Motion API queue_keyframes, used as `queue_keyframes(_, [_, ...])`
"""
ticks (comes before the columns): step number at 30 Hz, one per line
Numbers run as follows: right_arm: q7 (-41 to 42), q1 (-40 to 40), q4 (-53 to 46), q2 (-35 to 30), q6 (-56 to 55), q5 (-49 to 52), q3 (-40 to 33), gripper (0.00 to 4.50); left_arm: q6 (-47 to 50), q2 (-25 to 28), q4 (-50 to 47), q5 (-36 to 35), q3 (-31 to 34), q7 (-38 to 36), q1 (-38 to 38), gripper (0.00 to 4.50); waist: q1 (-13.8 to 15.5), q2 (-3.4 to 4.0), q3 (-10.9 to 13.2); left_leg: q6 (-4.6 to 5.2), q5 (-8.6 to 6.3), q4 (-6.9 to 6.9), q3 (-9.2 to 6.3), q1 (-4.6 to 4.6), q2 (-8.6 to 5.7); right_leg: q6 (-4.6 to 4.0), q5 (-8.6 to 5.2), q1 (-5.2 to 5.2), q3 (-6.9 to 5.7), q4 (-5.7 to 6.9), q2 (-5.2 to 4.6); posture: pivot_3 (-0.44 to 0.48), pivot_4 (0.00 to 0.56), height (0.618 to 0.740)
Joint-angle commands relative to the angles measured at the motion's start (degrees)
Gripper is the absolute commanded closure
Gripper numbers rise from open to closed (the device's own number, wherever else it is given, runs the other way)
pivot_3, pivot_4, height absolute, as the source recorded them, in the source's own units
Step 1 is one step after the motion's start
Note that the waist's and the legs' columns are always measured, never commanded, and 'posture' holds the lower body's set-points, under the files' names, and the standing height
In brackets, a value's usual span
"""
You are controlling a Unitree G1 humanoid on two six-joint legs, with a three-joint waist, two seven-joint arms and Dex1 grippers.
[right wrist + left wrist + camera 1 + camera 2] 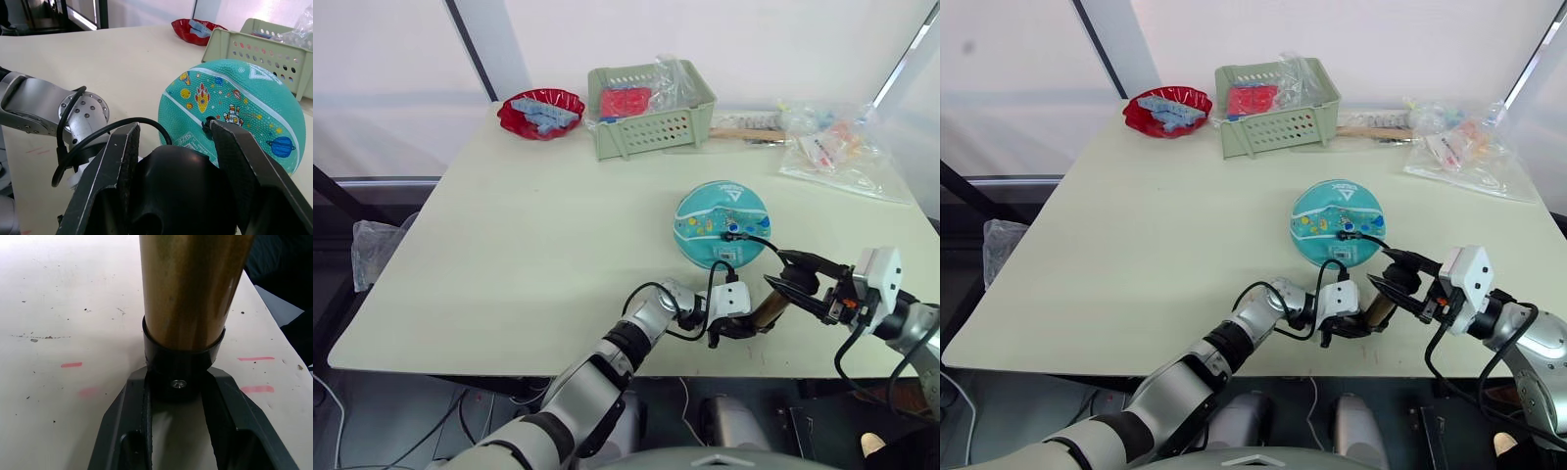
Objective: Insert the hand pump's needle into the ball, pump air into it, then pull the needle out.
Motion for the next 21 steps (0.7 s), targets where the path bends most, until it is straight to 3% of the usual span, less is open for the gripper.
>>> queue_keyframes(1, [1.1, -0.4, -1.3, -2.5, 3.0, 2.4, -2.3, 2.68, 3.5, 2.7, 6.9, 4.3, -2.2, 1.2, 2.5, 3.54, 0.0, 0.04, 0.0, 0.01, 0.00, 0.00, 0.00, -0.01, 0.00, 0.00, 0.00, 0.00, 0.00, 0.00, 0.00, 0.000, 0.150, 0.737])
queue_keyframes(10, [0.9, -5.3, -6.0, -8.7, 10.5, 13.9, -11.7, 2.68, 3.2, 2.6, 7.3, 4.2, -2.3, 1.3, 2.2, 3.54, 0.2, 0.61, 0.6, 0.06, 0.04, 0.01, 0.04, -0.13, -0.10, -0.01, 0.01, -0.07, 0.00, 0.00, -0.12, 0.000, 0.150, 0.737])
queue_keyframes(21, [0.5, -11.4, -4.9, -16.6, 19.8, 26.0, -24.0, 2.68, 3.1, 2.6, 7.4, 4.2, -2.3, 1.1, 2.0, 3.54, 0.2, 0.51, 0.7, 0.07, 0.04, 0.03, 0.04, -0.21, -0.16, 0.00, 0.01, -0.08, -0.06, 0.00, -0.26, 0.000, 0.150, 0.737])
